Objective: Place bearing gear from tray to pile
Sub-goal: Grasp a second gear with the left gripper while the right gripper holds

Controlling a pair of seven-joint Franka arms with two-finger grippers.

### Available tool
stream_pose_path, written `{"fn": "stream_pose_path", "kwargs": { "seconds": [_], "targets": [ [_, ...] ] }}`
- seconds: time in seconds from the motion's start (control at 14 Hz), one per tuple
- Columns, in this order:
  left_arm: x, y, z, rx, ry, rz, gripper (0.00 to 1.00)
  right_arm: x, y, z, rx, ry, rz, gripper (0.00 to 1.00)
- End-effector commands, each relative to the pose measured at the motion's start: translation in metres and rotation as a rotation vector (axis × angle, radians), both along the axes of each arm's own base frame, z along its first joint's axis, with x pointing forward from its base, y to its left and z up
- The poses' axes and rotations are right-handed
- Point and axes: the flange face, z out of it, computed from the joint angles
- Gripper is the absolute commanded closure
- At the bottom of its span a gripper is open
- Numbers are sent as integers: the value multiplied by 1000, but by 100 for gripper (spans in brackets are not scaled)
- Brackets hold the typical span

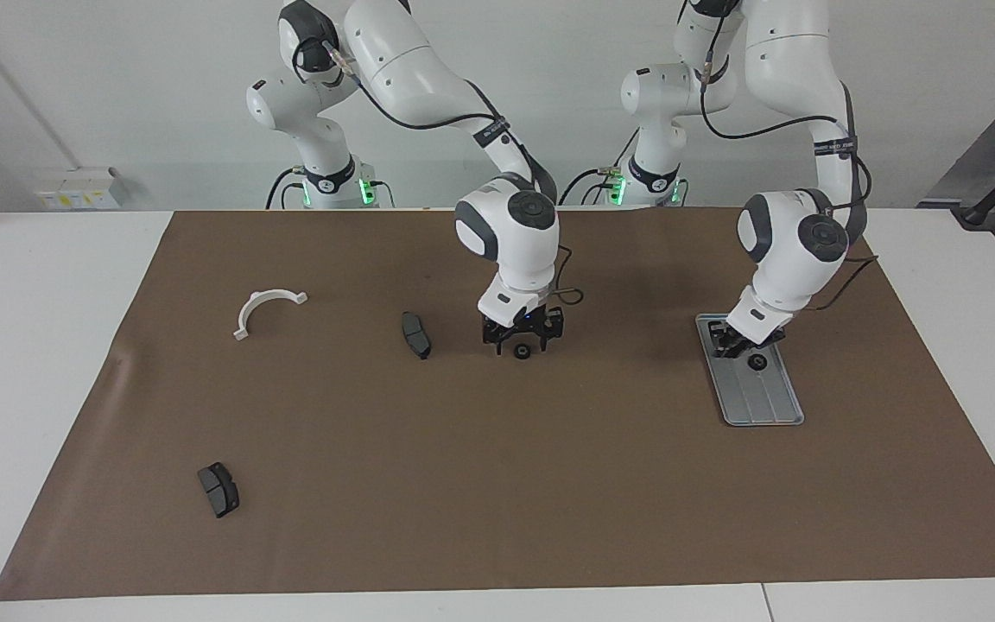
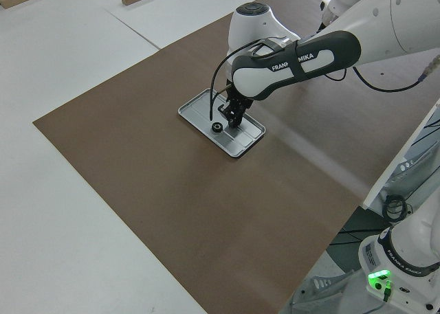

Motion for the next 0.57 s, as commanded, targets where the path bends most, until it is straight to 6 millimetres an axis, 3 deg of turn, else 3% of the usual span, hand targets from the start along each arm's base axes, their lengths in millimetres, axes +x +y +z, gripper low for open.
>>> {"fn": "stream_pose_path", "kwargs": {
  "seconds": [0.0,0.14,0.29,0.43,0.5],
  "targets": [
    [2,-3,16,-5,-30,9,100,0,-1,-2,-7,-10,9,23],
    [13,-7,37,-7,-30,8,100,-1,-2,-2,-8,-9,9,29],
    [24,-28,57,-51,-39,30,100,-1,-2,-2,-7,-10,9,38],
    [26,-50,67,-61,-56,64,100,-1,-2,-2,-7,-10,9,42],
    [25,-63,68,-61,-58,88,100,-1,-2,-2,-8,-10,10,49]
  ]
}}
